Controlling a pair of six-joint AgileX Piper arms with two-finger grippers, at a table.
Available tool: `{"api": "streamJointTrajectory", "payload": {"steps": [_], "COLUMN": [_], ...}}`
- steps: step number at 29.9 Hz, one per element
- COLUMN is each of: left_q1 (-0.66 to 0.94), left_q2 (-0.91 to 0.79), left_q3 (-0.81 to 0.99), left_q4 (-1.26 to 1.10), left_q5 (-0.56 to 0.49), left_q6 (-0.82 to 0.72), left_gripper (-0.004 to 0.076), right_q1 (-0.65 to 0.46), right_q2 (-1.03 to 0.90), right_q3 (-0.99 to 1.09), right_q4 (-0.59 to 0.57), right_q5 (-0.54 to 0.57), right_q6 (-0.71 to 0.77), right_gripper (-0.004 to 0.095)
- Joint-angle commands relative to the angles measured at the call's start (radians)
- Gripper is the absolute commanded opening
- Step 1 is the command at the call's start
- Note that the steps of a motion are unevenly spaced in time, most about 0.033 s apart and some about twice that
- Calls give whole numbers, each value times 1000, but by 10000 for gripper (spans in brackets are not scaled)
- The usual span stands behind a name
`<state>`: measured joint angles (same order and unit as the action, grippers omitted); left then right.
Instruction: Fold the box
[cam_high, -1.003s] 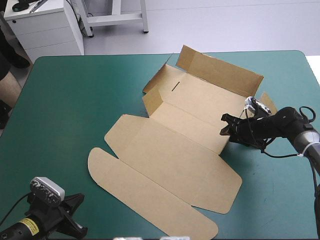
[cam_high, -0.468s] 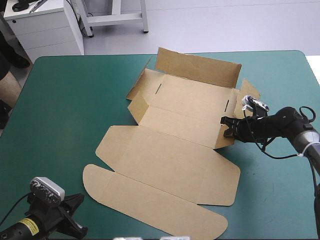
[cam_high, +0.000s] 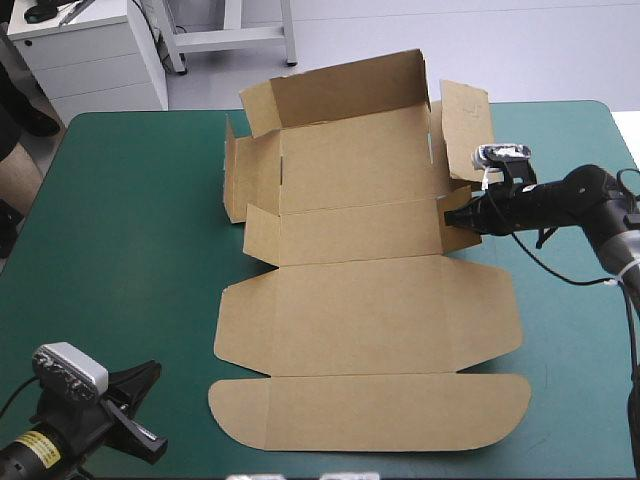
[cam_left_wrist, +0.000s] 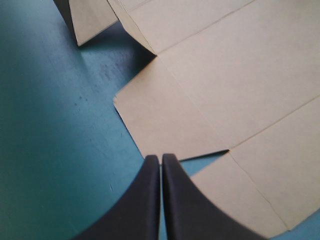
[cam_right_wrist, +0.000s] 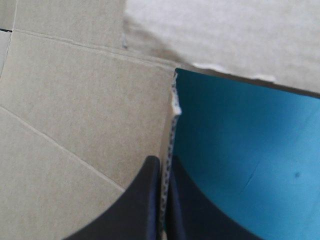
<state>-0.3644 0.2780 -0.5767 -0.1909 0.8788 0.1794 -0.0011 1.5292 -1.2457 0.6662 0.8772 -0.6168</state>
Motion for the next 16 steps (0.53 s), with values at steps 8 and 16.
{"api": "streamJointTrajectory", "payload": {"steps": [8, 16], "left_q1": [-7, -7], "left_q2": [13, 13], "left_q3": [-173, -183], "left_q4": [-11, -14], "left_q5": [-129, -132], "left_q6": [31, 49], "left_gripper": [-8, -8], "right_q1": [-1, 120], "right_q2": [-32, 8], "right_q3": [-348, -484], "right_q4": [-47, -158], "right_q5": [102, 135], "right_q6": [-282, -454], "right_gripper": [-15, -20]}}
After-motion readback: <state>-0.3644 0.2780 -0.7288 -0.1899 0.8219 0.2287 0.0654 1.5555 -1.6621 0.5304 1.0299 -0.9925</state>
